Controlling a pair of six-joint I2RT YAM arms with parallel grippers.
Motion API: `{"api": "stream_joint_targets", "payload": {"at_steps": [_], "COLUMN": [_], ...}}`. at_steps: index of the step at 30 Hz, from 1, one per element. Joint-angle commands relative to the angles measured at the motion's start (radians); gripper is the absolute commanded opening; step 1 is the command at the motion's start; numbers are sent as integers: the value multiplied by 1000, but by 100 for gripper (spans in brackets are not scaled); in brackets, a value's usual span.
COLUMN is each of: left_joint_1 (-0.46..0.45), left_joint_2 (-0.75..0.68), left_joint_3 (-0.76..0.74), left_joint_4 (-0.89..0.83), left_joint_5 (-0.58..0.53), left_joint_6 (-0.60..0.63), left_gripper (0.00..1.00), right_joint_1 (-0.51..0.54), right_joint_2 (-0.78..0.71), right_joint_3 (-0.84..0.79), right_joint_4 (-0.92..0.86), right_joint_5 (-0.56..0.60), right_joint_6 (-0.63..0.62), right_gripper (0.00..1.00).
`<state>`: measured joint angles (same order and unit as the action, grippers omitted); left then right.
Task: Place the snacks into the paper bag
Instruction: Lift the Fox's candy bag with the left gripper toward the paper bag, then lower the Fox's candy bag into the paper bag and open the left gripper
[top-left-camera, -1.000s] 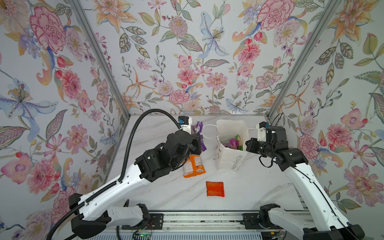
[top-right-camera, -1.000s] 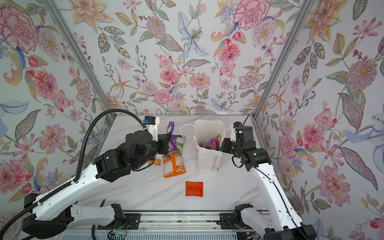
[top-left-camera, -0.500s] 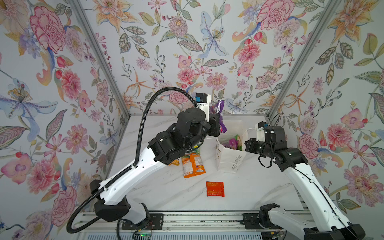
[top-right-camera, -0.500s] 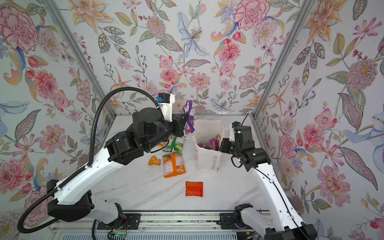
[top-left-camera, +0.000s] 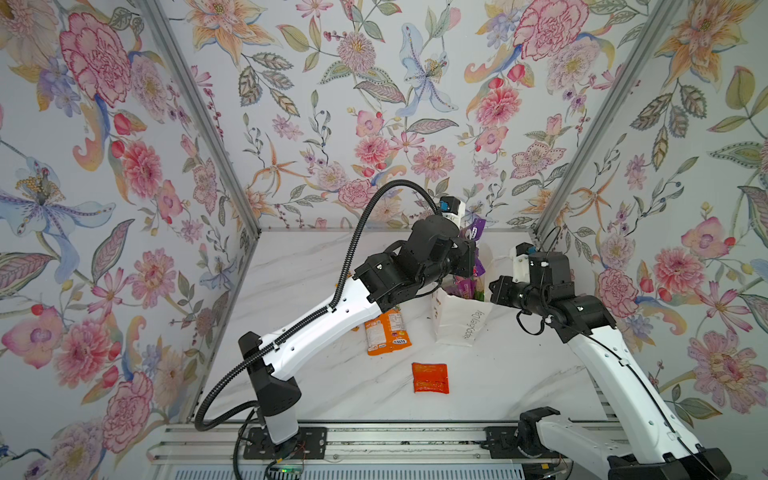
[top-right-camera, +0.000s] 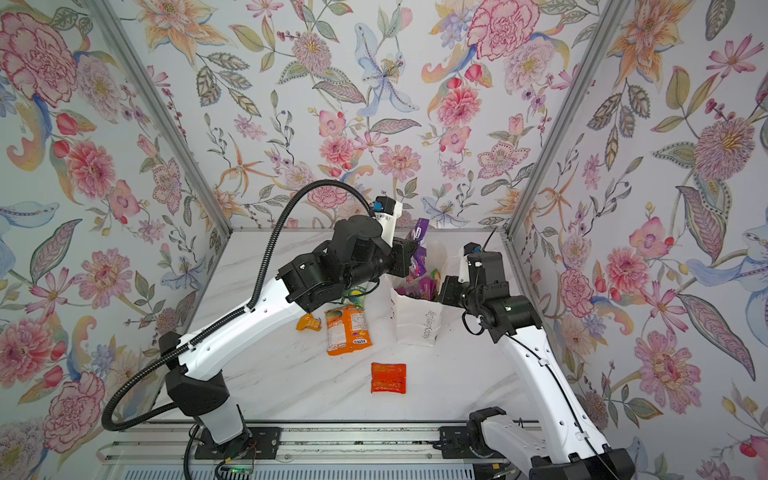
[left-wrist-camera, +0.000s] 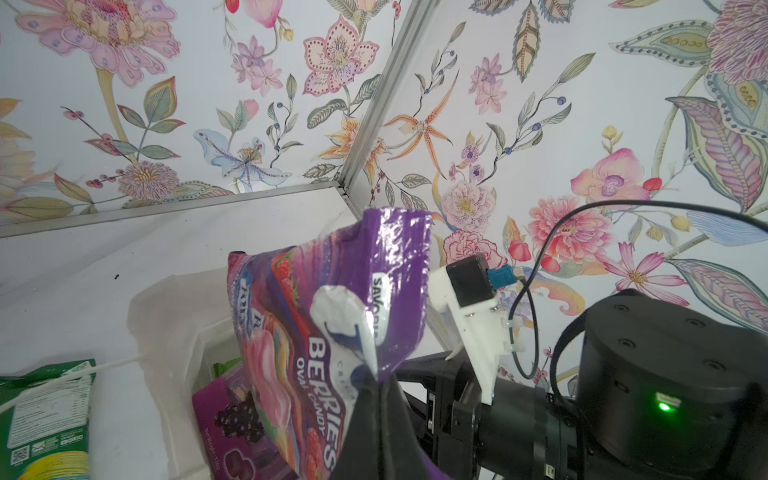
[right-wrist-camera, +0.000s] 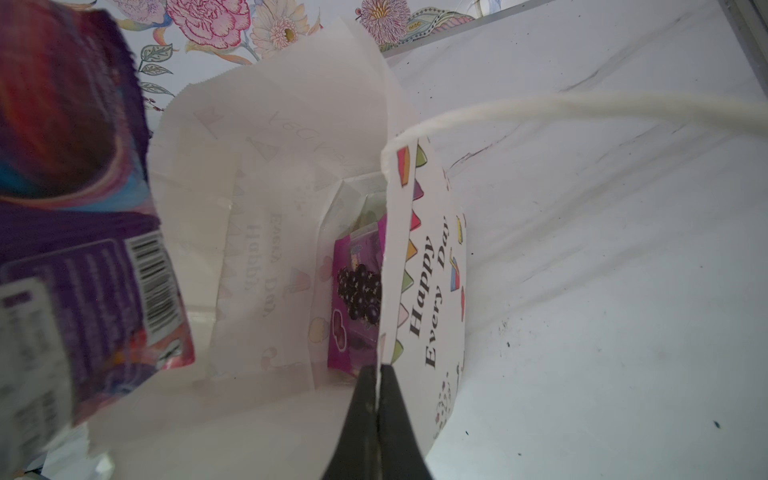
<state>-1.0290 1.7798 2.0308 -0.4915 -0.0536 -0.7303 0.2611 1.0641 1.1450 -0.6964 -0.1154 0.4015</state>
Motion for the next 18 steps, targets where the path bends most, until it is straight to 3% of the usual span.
{"api": "stream_joint_targets", "payload": {"at_steps": [1, 18], "left_joint_1": [-13, -4], "left_joint_2": [22, 112], "left_joint_3": [49, -34], "left_joint_4": [65, 161], "left_joint_5": [47, 118], "left_joint_6": [-28, -84], "left_gripper": [0, 0], "right_joint_1": [10, 20], "right_joint_2": [-29, -41], "right_joint_3": [41, 33], "right_joint_4": [12, 11], "right_joint_5": [-3, 4], "right_joint_6": [10, 9], "right_gripper": [0, 0]}}
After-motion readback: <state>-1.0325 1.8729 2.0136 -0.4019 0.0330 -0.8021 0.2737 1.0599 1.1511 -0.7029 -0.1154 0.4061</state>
